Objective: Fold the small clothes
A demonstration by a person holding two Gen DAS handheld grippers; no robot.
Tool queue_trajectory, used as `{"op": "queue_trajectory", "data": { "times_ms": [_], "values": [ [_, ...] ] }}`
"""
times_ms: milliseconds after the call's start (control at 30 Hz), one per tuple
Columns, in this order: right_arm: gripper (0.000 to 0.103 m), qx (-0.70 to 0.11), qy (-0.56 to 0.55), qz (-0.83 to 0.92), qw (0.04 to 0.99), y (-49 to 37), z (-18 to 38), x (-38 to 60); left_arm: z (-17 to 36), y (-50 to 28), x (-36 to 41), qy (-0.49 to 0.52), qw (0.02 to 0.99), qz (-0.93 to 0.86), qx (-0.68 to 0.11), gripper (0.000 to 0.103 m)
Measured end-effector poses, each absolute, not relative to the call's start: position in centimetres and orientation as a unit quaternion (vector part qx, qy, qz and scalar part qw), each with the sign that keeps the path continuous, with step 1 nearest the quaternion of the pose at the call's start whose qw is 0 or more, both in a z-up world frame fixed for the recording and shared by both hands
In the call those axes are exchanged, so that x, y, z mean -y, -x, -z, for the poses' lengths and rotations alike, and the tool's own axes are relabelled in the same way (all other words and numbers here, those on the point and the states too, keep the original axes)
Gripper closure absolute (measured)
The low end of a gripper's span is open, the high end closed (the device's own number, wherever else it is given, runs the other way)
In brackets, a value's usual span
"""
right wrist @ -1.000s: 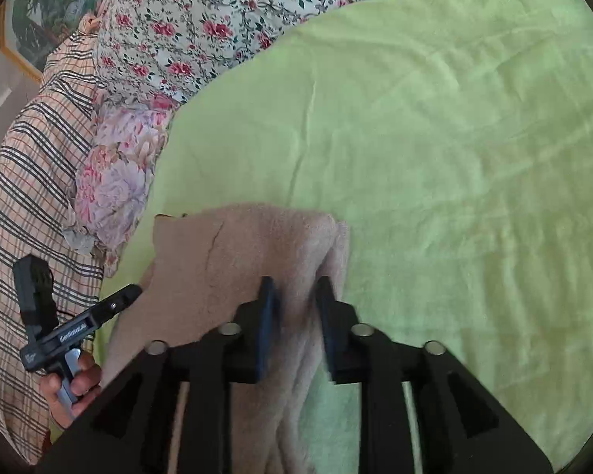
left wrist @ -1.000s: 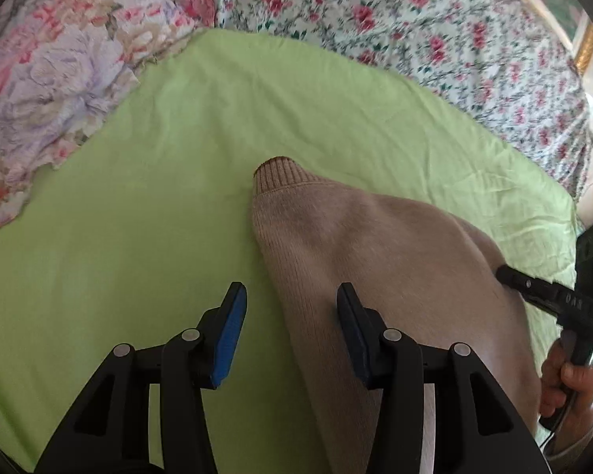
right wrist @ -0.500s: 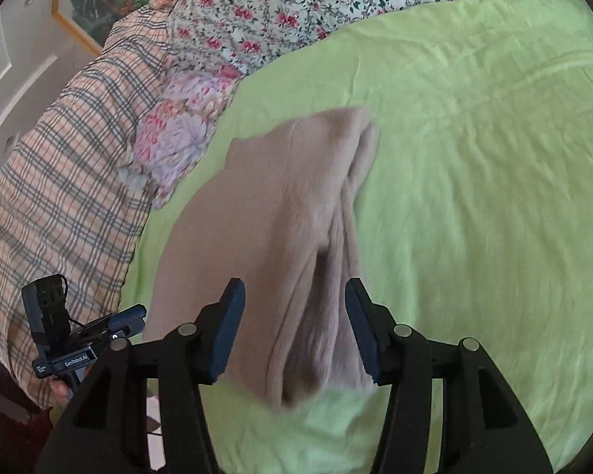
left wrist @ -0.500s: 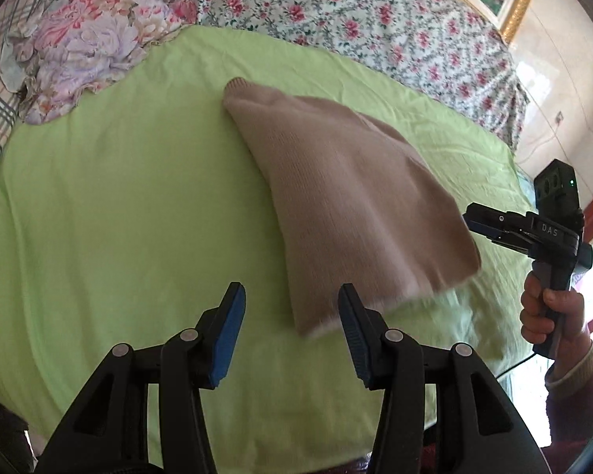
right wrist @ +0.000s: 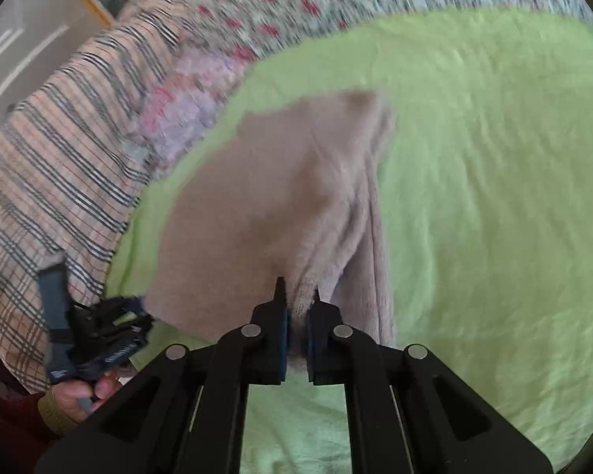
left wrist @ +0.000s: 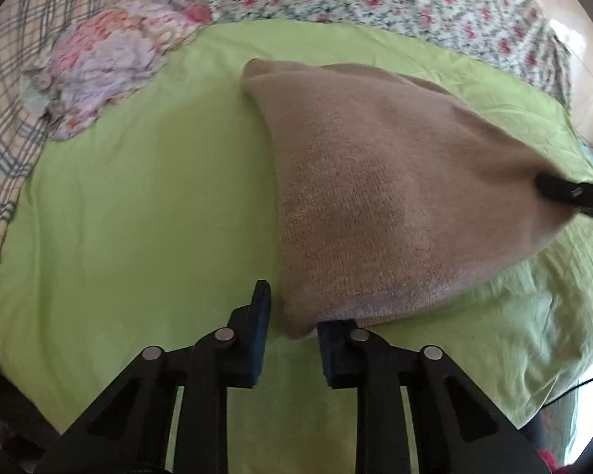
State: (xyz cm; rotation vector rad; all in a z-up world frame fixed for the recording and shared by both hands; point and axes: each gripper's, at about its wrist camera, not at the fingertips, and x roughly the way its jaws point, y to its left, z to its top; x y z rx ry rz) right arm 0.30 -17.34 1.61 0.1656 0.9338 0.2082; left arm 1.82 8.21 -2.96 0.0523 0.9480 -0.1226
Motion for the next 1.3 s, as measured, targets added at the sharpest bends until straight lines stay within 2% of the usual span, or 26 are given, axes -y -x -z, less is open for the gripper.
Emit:
{"op": "queue_trajectory", "data": {
  "times_ms": [33, 167, 400, 667, 767, 833, 933, 1100, 1300],
  "values": [
    [0.097, -0.451, -0.062, -0.094, 0.886, -0.3, -1.8, 17.3, 2.9, -1.5, -7.9, -0.028, 0.889, 0.056, -0.454, 0.09],
    [0.097, -0.496, 0.007, -0.044, 0.867, -0.7, 1.1, 18.0, 3.7, -1.4, -7.0, -0.035, 0.881, 0.049, -0.47, 0.091],
    [0.097, -0.515, 0.005, -0.024, 0.857, -1.2, 3.6, 19.3, 3.9, -1.5, -8.8, 0.027, 0.868, 0.068, -0.491, 0.091],
    [0.097, -0.521, -0.005, -0.004, 0.854, -0.6, 3.9, 20.0, 4.1, -1.9, -9.2, 0.024, 0.863, 0.092, -0.496, 0.091],
    [0.096, -0.522, -0.01, -0.001, 0.853, -0.6, 4.0, 19.8, 4.2, -2.4, -9.9, 0.022, 0.858, 0.11, -0.501, 0.088],
    [0.089, -0.525, -0.019, 0.0, 0.851, -0.5, 3.7, 20.1, 3.8, -1.9, -10.2, 0.018, 0.854, 0.133, -0.502, 0.088],
    [0.068, -0.53, -0.042, -0.001, 0.847, -0.1, 2.7, 20.7, 2.0, -0.9, -11.5, 0.027, 0.853, 0.178, -0.489, 0.088],
    [0.068, -0.484, -0.092, 0.006, 0.87, -0.7, -0.7, 21.9, -2.1, -2.5, -13.0, 0.048, 0.87, 0.219, -0.44, 0.081],
    [0.068, -0.454, -0.096, -0.05, 0.884, -5.7, -1.7, 18.3, -3.8, -8.1, -10.7, 0.064, 0.882, 0.238, -0.401, 0.08]
  ]
}}
